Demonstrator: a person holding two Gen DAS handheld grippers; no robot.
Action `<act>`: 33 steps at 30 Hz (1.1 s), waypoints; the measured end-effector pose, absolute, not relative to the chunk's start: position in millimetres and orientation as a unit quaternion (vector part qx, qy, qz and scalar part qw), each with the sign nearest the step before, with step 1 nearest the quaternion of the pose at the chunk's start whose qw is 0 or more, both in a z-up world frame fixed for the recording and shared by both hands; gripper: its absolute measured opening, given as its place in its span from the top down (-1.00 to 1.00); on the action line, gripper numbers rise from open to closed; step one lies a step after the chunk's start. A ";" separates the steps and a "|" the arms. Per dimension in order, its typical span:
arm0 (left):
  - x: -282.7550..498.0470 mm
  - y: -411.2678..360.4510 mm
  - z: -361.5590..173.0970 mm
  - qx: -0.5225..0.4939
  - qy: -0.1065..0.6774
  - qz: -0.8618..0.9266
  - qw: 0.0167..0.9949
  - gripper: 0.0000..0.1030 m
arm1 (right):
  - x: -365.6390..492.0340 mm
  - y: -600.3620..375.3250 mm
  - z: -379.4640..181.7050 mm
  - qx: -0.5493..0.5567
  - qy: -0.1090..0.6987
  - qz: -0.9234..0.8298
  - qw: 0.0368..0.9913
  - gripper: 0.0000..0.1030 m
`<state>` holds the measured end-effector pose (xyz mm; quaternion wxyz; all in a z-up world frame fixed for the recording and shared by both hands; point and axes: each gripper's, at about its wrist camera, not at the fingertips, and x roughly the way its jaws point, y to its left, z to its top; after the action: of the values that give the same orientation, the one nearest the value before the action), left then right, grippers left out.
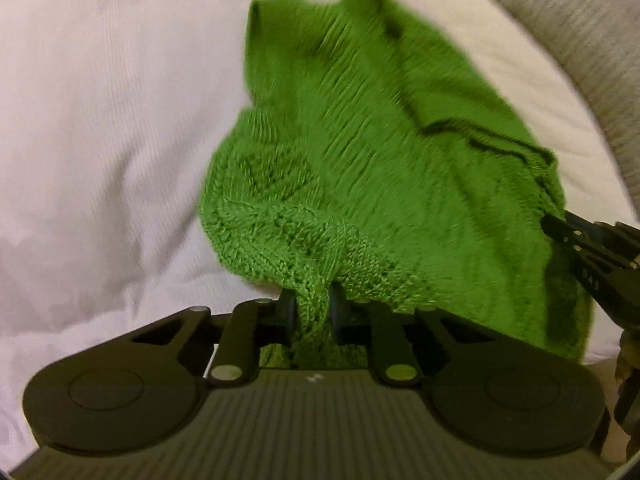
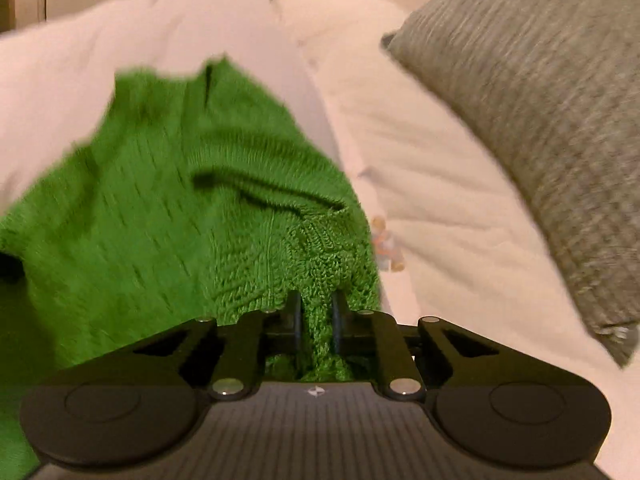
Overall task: Fold clothes
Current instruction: 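Lift the vest with both grippers and carry it onto the open bed area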
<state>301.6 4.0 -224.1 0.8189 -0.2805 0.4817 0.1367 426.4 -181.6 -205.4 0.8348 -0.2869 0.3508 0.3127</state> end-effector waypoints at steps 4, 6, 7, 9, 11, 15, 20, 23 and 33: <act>276.3 0.4 -176.7 -0.288 0.431 0.125 0.846 0.82 | 395.7 -185.0 -158.7 -0.240 0.317 0.346 0.850 0.76; 258.8 0.4 -152.9 -0.285 0.402 0.128 0.861 0.82 | 374.6 -181.2 -133.7 -0.224 0.293 0.366 0.855 0.77; 246.9 1.3 -141.0 -0.285 0.388 0.130 0.867 0.82 | 365.1 -179.9 -122.2 -0.213 0.284 0.377 0.855 0.77; 215.7 3.2 -117.1 -0.287 0.355 0.142 0.878 0.82 | 344.9 -176.6 -97.4 -0.193 0.265 0.402 0.855 0.77; 178.4 10.2 -94.4 -0.295 0.323 0.165 0.884 0.82 | 325.1 -172.6 -74.1 -0.174 0.248 0.429 0.851 0.76; 93.7 24.3 -51.3 -0.311 0.267 0.222 0.885 0.82 | 284.8 -153.3 -32.0 -0.126 0.238 0.494 0.826 0.76; -29.9 36.9 -9.7 -0.311 0.214 0.313 0.872 0.82 | 223.2 -112.9 -1.6 -0.077 0.265 0.580 0.766 0.76; -114.6 50.5 10.0 -0.312 0.187 0.373 0.854 0.82 | 172.5 -79.1 9.8 -0.062 0.272 0.627 0.728 0.92; -327.9 175.6 -0.2 -0.290 0.206 0.487 0.798 1.00 | -7.1 93.1 11.7 -0.084 0.325 0.678 0.654 1.00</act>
<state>-327.9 175.6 -0.2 0.7979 -0.2896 0.2064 0.4868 -7.1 93.1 11.7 0.6543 -0.0843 0.3251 0.6775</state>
